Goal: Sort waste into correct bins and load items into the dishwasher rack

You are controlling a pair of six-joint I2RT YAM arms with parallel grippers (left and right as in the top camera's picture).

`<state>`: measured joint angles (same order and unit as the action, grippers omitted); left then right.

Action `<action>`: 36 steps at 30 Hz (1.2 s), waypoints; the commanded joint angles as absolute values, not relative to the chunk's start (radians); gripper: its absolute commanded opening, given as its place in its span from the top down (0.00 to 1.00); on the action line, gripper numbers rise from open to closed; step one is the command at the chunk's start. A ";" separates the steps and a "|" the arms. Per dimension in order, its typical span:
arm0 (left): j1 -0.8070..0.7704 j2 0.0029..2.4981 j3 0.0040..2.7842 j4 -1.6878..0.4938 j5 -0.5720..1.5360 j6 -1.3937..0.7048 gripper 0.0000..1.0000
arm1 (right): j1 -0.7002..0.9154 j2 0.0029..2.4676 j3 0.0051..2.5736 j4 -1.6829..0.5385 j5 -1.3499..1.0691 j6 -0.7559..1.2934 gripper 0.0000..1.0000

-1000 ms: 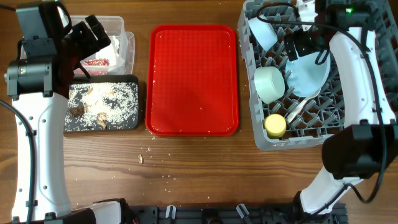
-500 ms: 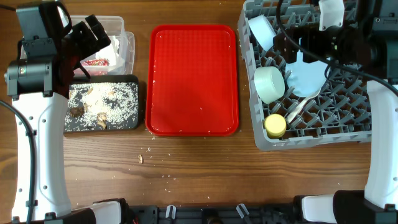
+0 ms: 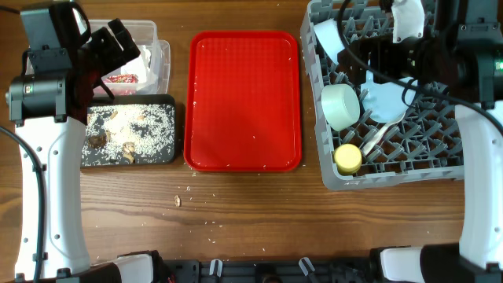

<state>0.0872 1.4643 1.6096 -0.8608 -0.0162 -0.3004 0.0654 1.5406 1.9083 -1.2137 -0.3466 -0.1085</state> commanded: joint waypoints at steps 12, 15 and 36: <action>0.092 1.470 1.618 -0.858 -0.008 -0.292 0.00 | 0.063 0.947 1.022 -0.424 -0.284 -0.140 0.00; 0.092 1.470 1.618 -0.858 -0.008 -0.292 0.00 | 0.063 0.816 0.807 -0.267 -0.280 -0.161 0.00; 0.092 1.470 1.618 -0.858 -0.008 -0.292 0.00 | 0.065 0.171 0.005 0.105 -0.302 -0.146 0.00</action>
<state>0.0872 1.4651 1.6096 -0.8600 -0.0162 -0.3004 0.0685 0.2226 0.0280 0.1192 -0.2871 -0.1505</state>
